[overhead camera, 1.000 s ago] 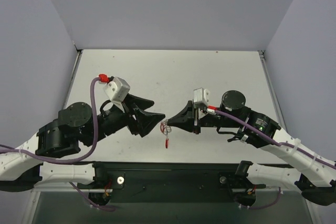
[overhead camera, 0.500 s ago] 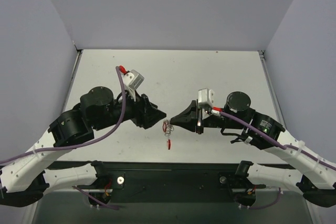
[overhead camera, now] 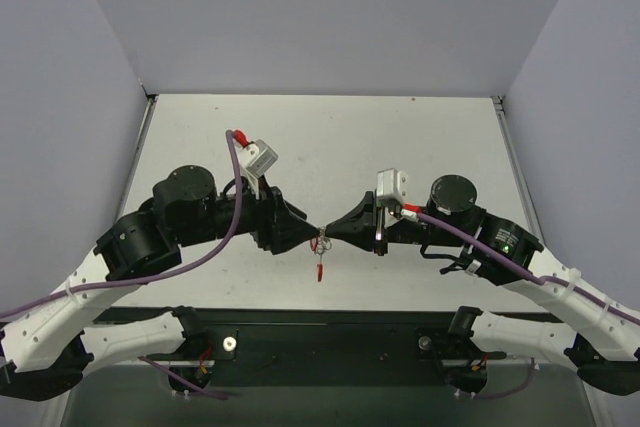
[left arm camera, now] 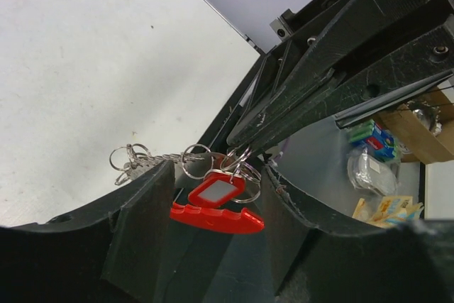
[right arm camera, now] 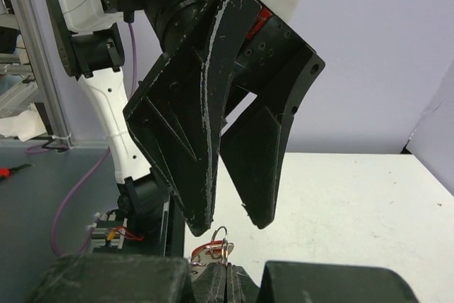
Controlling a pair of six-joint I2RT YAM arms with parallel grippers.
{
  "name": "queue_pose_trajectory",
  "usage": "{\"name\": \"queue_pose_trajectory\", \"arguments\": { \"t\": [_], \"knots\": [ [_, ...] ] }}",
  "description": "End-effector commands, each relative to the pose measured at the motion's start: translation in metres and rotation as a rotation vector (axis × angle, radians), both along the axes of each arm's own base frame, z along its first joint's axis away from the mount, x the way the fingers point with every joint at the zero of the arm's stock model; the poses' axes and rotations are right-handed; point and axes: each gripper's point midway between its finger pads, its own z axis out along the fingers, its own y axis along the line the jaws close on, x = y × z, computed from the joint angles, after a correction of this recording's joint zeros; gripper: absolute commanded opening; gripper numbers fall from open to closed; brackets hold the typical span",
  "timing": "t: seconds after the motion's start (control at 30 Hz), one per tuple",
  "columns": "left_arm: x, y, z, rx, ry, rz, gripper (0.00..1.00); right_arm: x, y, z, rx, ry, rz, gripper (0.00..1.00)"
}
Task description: Put the keys on the keyring
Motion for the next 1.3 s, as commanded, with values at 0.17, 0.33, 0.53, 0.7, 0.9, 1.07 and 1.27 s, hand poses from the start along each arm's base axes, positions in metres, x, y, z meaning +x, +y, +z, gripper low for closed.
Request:
{"name": "queue_pose_trajectory", "arguments": {
  "t": [0.17, 0.33, 0.53, 0.7, 0.9, 1.07, 1.27],
  "knots": [
    [-0.007, -0.011, 0.014, -0.06, -0.03, -0.075, 0.46, 0.003, 0.003, 0.019, 0.059, -0.049, -0.004, 0.0],
    [-0.007, -0.013, 0.012, -0.058, -0.033, -0.085, 0.26, 0.004, 0.004, 0.02, 0.061, -0.049, -0.006, 0.0],
    [-0.005, -0.014, 0.01, -0.05, -0.041, -0.084, 0.0, 0.005, 0.004, 0.02, 0.063, -0.051, -0.009, 0.0],
    [-0.002, -0.01, 0.007, -0.034, -0.046, -0.059, 0.0, 0.004, 0.004, 0.023, 0.076, -0.053, -0.007, 0.0],
    [0.001, -0.009, -0.004, -0.002, -0.027, -0.043, 0.0, 0.002, 0.003, 0.026, 0.093, -0.055, -0.002, 0.0],
    [0.006, -0.005, -0.011, 0.019, -0.024, -0.017, 0.0, 0.001, 0.002, 0.029, 0.102, -0.057, -0.003, 0.0],
    [0.011, 0.001, -0.019, 0.046, -0.016, 0.016, 0.0, 0.0, 0.001, 0.031, 0.112, -0.058, 0.0, 0.0]
  ]
}}
